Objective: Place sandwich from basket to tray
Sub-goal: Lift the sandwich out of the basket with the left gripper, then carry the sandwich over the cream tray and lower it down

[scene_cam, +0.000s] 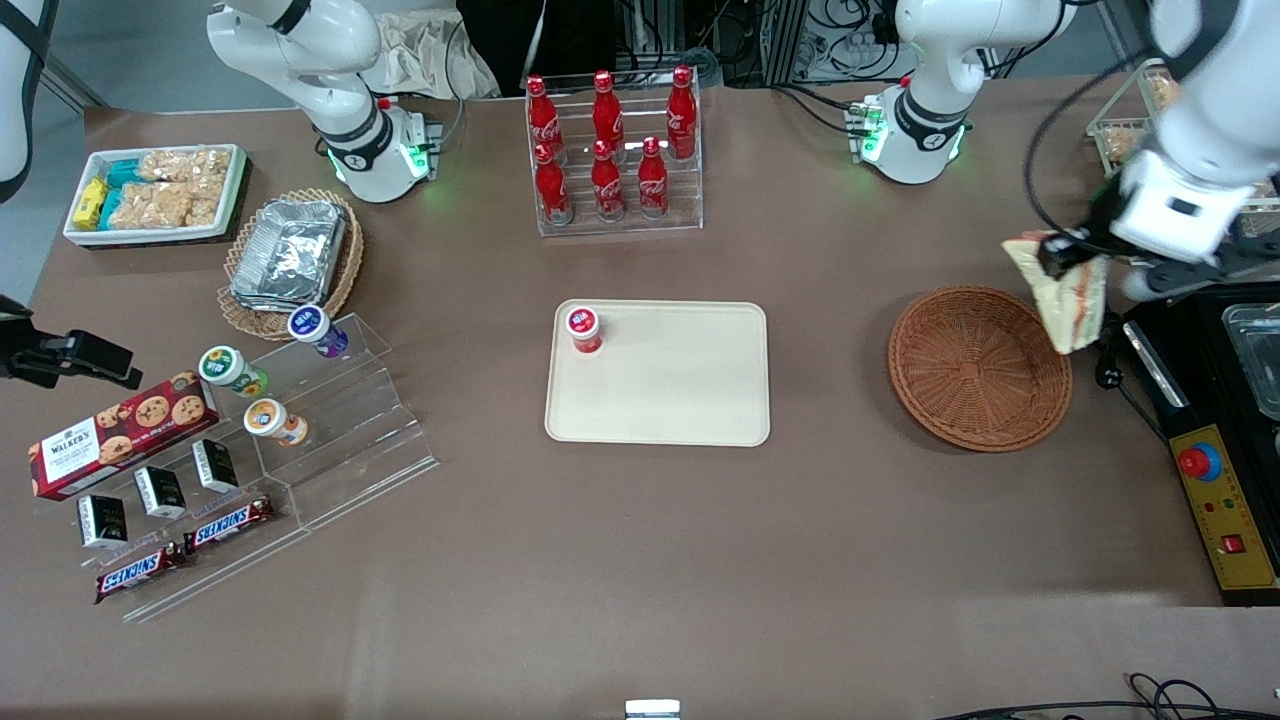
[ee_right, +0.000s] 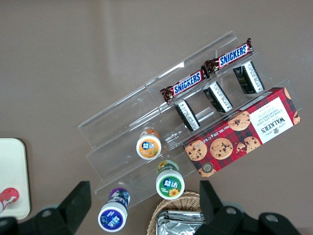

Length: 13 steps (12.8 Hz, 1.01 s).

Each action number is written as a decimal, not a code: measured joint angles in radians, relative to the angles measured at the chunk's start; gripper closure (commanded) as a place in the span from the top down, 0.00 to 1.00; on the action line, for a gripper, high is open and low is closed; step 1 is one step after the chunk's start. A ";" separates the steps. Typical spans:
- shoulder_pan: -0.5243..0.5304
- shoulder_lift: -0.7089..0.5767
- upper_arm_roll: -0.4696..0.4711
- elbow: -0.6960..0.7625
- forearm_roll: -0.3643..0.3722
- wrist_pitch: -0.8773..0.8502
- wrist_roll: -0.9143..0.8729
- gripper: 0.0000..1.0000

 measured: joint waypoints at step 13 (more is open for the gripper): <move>-0.042 0.318 -0.442 -0.245 0.113 0.613 -0.357 0.00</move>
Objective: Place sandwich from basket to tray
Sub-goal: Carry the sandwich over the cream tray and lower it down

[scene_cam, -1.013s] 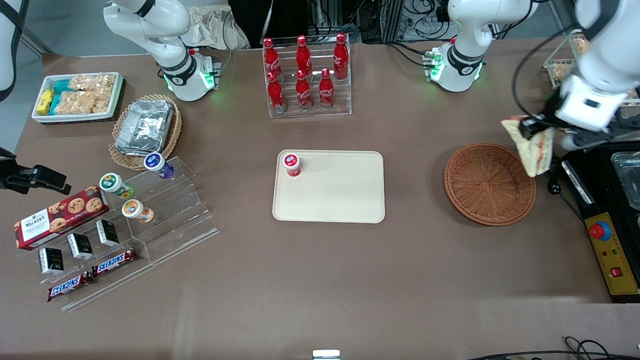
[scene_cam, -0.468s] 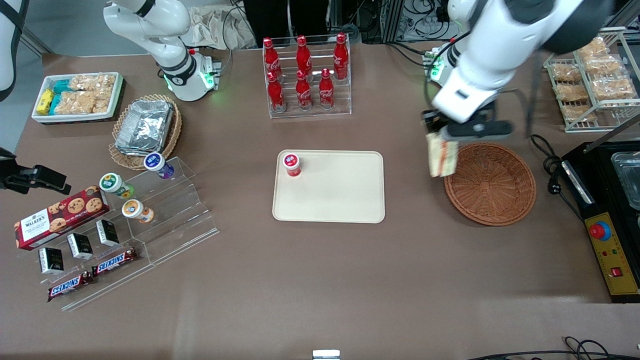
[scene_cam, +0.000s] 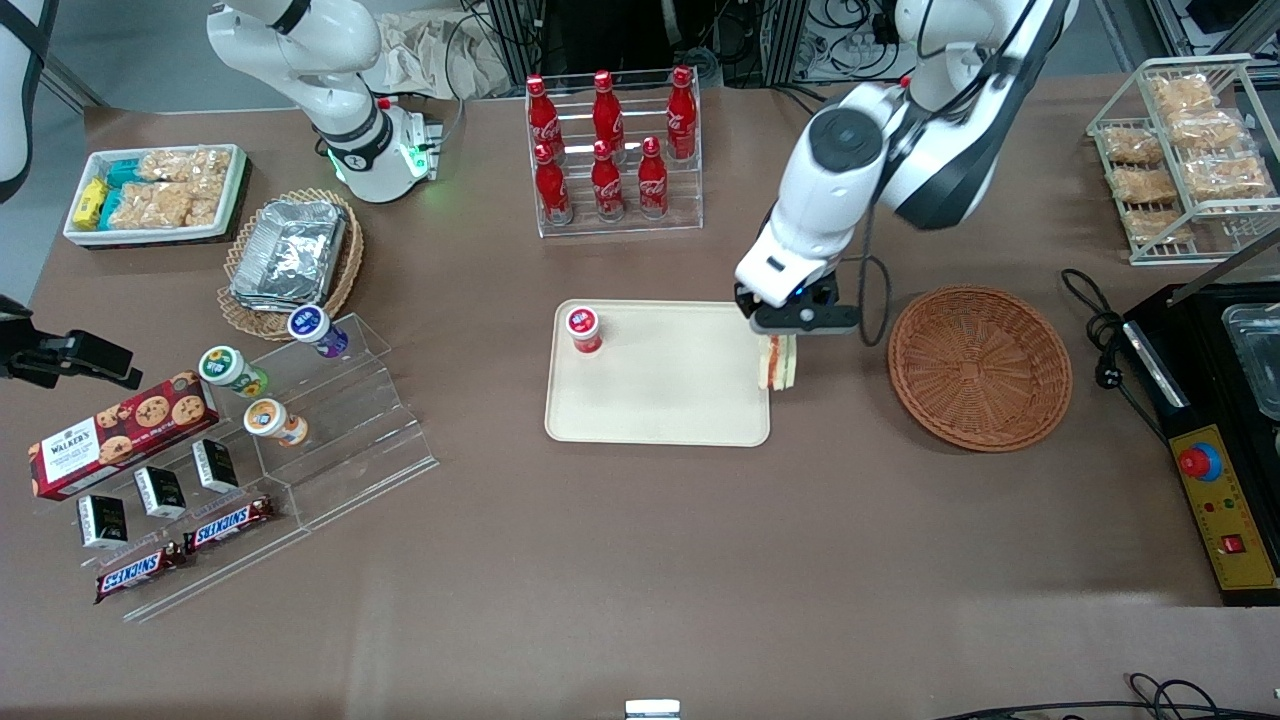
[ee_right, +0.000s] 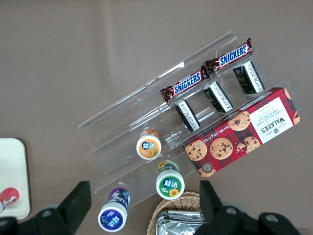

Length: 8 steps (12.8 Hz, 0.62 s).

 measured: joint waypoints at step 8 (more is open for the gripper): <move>-0.090 0.369 0.002 0.020 0.485 0.193 -0.354 0.41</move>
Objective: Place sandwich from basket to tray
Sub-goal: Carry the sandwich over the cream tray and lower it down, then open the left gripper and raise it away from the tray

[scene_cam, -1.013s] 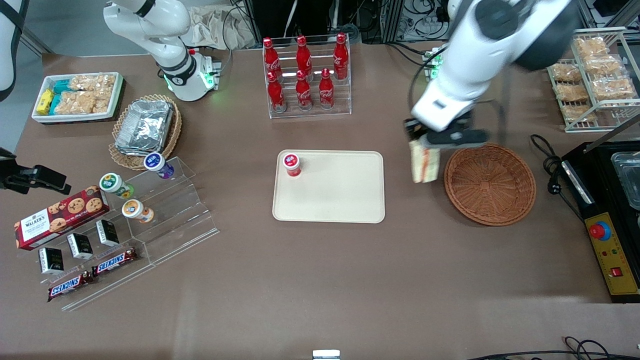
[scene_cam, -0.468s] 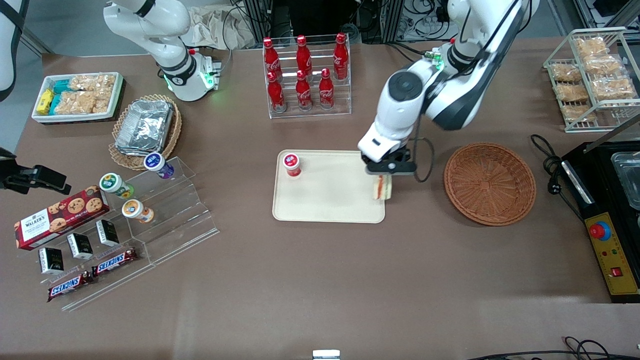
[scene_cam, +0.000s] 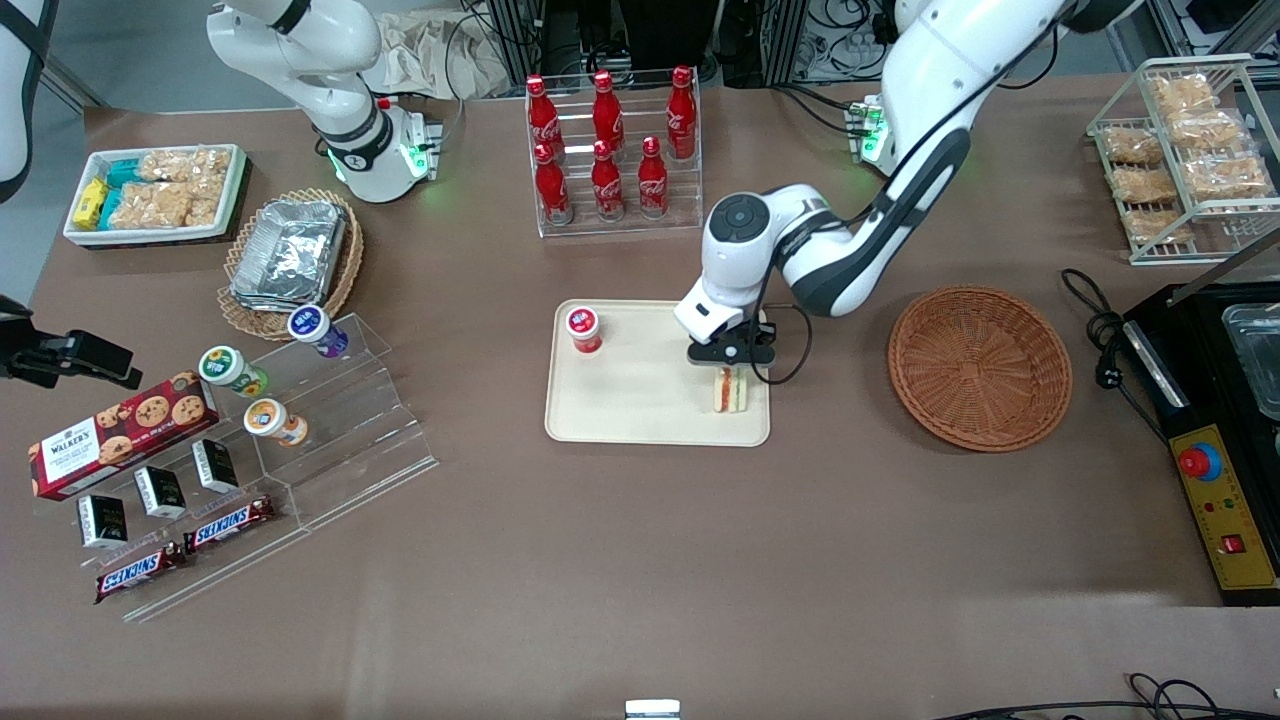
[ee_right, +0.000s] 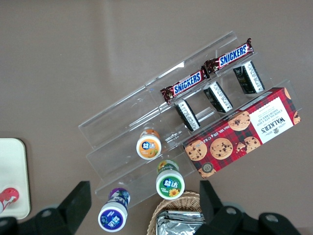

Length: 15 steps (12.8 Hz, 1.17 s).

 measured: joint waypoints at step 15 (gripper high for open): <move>0.043 -0.181 0.003 0.447 -0.315 -0.567 -0.095 1.00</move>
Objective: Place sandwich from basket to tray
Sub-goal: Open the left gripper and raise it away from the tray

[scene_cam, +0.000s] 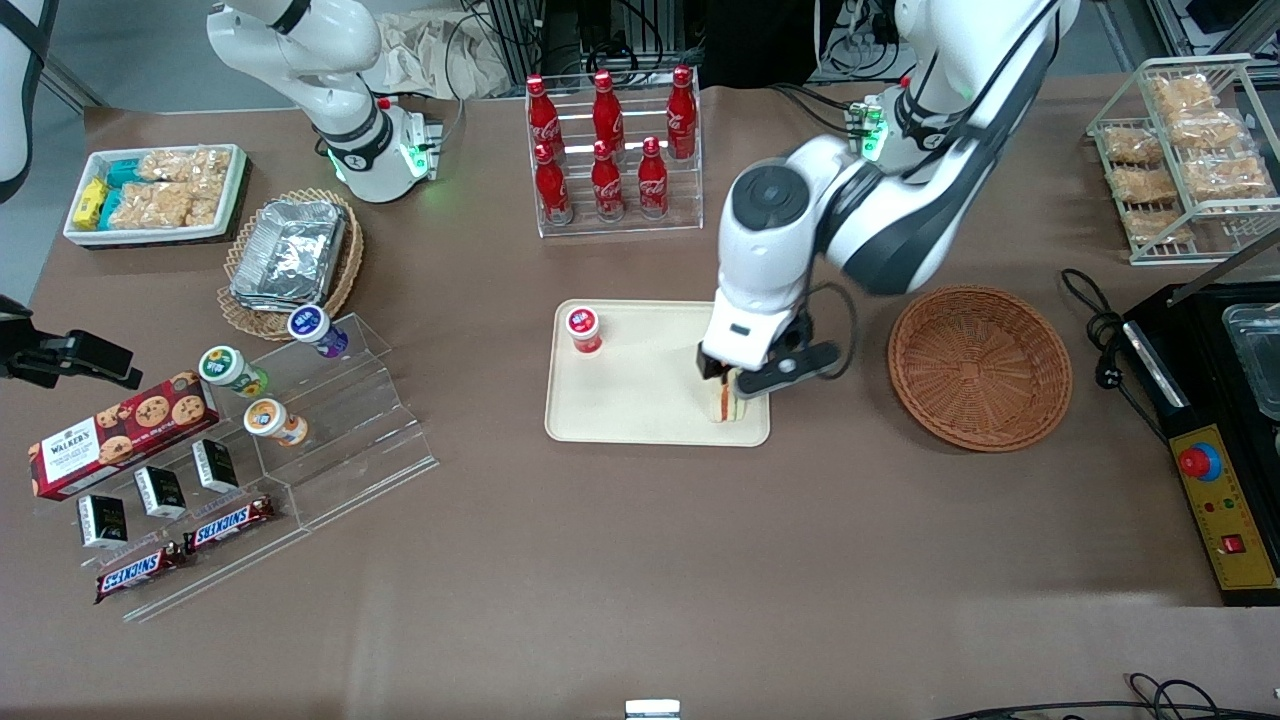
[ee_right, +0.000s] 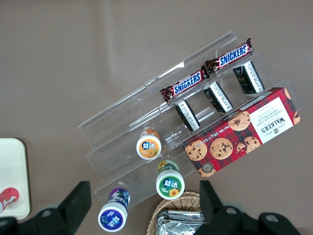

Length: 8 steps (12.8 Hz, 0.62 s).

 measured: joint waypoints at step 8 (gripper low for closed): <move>0.049 -0.368 0.442 0.065 -0.250 -0.439 0.755 1.00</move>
